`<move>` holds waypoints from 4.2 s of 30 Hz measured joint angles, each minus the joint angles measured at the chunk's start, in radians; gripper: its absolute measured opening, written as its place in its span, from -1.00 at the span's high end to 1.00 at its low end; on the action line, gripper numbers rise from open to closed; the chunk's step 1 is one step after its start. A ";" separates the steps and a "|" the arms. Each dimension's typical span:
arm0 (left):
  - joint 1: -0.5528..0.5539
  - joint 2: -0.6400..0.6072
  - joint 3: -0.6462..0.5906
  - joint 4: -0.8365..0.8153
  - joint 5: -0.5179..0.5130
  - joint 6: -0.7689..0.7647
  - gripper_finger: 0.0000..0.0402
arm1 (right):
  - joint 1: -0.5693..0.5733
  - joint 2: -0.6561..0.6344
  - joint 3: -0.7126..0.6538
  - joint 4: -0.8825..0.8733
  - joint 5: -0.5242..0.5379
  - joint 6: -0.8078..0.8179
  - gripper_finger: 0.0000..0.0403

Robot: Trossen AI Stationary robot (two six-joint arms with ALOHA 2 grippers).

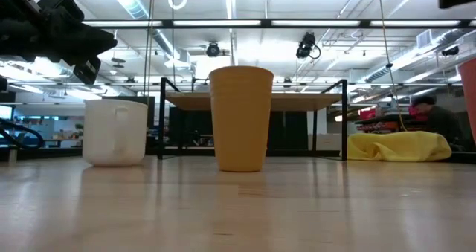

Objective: Stack small to large cups/mugs on shelf
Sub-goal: Put the yellow cup on the shelf

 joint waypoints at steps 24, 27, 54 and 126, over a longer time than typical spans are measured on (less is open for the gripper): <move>0.000 0.000 0.000 0.001 -0.001 0.000 0.73 | 0.257 0.014 0.007 -0.088 0.163 0.377 0.61; 0.000 0.000 0.000 0.001 -0.002 0.001 0.74 | 0.238 0.015 0.007 -0.066 0.162 0.408 0.61; 0.000 0.000 0.000 -0.005 -0.031 0.001 0.72 | -0.012 0.165 0.007 0.113 -0.126 0.192 0.61; -0.159 0.233 0.011 0.226 -0.169 0.068 0.79 | -0.112 0.378 0.284 -0.116 -0.013 -0.004 0.61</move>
